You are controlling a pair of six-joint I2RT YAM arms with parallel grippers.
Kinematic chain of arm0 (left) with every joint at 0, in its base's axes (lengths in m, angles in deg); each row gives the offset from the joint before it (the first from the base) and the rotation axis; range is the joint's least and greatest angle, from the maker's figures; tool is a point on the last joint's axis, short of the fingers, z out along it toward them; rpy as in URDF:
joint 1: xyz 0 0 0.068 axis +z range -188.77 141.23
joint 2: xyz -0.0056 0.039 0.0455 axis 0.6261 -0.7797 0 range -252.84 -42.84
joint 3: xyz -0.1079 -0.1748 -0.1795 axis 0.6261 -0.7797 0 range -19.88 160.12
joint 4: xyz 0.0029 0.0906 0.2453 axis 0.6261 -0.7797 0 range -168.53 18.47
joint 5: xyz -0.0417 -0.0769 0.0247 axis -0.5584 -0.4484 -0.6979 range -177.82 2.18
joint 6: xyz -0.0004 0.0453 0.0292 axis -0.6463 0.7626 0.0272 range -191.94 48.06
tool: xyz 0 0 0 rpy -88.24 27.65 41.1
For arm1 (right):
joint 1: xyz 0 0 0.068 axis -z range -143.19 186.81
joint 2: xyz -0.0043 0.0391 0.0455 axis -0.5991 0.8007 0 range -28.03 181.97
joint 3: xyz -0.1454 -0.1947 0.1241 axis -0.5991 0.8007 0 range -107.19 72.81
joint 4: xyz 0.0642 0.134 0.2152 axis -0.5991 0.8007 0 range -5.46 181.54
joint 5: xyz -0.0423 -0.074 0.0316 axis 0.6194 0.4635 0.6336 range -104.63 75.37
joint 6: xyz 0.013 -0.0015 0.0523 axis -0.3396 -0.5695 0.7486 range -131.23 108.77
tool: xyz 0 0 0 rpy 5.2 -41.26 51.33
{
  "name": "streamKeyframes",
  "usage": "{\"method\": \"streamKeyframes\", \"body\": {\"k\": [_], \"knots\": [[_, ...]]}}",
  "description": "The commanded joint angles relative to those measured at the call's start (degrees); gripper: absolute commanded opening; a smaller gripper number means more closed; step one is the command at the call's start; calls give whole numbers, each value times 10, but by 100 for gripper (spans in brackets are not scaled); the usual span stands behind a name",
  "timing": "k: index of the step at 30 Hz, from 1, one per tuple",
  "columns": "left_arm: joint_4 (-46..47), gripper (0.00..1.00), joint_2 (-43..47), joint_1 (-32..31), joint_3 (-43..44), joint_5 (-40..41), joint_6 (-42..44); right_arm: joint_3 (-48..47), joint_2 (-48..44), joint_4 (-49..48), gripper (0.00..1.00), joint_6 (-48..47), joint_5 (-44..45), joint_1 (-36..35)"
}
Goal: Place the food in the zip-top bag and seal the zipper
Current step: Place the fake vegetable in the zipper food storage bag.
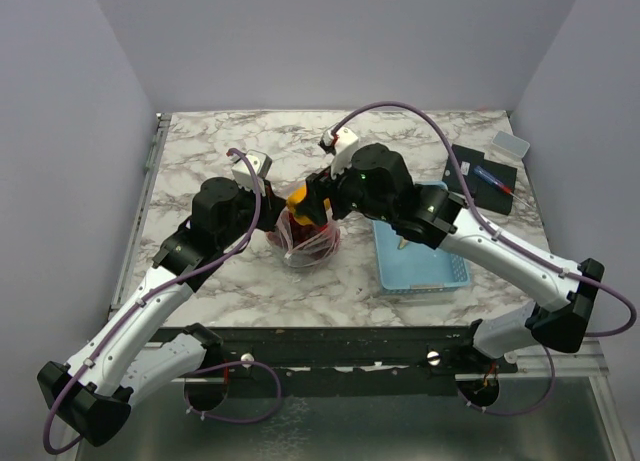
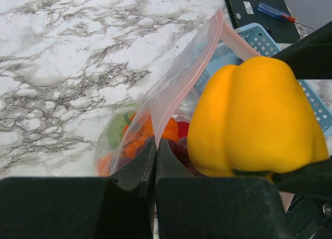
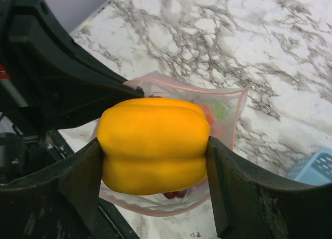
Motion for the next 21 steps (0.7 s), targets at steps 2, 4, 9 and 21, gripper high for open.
{"method": "streamKeyframes", "body": {"k": [2, 4, 9, 21], "knots": [[4, 0, 5, 4, -5, -7, 0, -25, 28, 32, 42, -10, 84, -6], [4, 0, 5, 4, -4, -6, 0, -30, 40, 38, 47, -8, 101, -6], [4, 0, 6, 4, -5, -7, -1, -39, 57, 45, 64, 3, 132, -8], [4, 0, 2, 4, -5, -11, -1, -66, 62, 53, 96, 45, 149, -9]]}}
